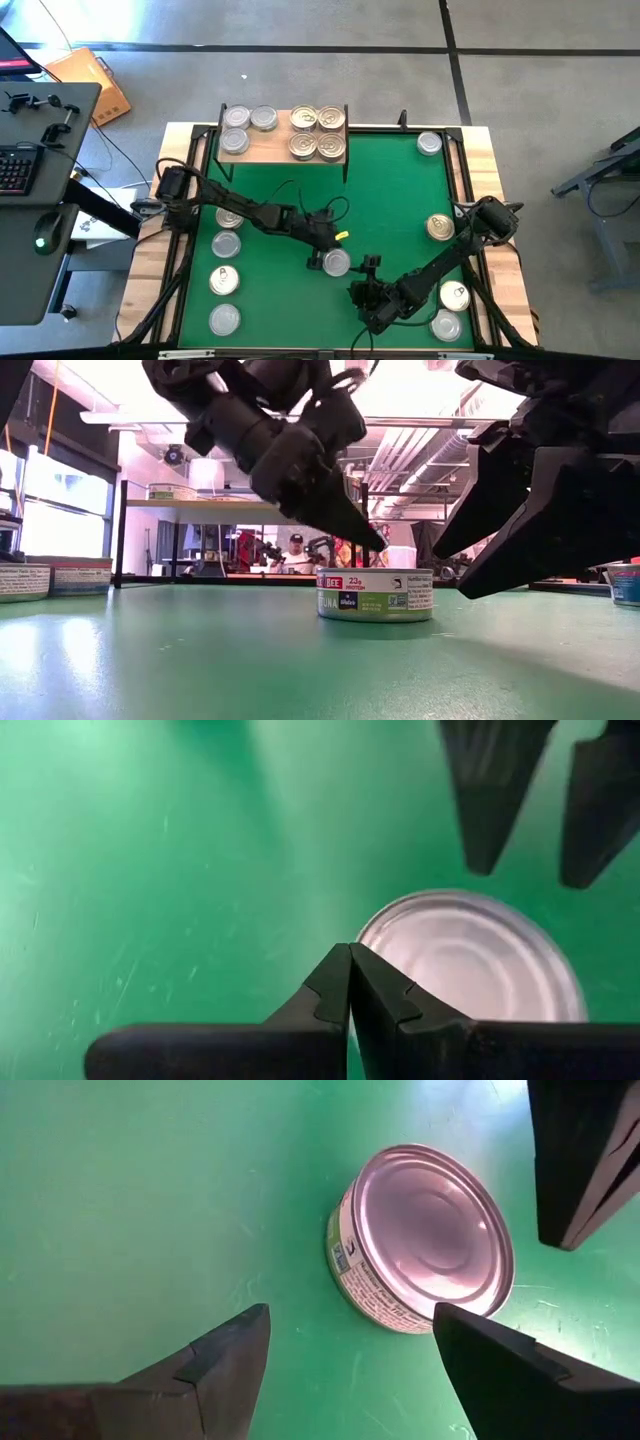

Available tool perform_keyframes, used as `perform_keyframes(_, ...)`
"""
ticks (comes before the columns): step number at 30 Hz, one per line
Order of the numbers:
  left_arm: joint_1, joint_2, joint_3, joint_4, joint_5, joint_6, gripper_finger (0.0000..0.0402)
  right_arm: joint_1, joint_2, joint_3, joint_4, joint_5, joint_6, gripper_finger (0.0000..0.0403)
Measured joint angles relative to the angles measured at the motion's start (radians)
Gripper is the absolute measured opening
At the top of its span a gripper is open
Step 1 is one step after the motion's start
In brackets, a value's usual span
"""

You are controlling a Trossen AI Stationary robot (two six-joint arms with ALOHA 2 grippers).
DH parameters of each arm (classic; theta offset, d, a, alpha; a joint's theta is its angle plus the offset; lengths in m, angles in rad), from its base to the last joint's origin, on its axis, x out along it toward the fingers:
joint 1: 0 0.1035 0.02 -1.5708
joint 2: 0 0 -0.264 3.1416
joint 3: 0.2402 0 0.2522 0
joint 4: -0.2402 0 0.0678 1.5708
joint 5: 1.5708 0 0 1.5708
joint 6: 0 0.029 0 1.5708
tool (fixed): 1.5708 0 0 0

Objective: Stack canned seafood by type on shelf
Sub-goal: Put the green tuna can on the shelf

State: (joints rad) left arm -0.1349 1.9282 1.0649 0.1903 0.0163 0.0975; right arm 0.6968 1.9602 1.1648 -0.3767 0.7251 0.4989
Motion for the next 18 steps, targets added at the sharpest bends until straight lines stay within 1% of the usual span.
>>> perform_keyframes(5, -0.005, 0.008, 0.000, 0.017, 0.059, 0.009, 0.0000, 0.000, 0.000, 0.000, 0.000, 0.000, 0.011, 0.0277)
perform_keyframes(13, 0.020, 0.066, 0.002, 0.033, 0.050, 0.008, 0.0000, 0.000, 0.000, 0.000, 0.008, -0.002, 0.025, 0.0277)
perform_keyframes(18, 0.030, 0.069, 0.002, 0.032, 0.050, 0.017, 0.0000, -0.001, 0.000, 0.000, 0.012, 0.004, 0.016, 0.0277)
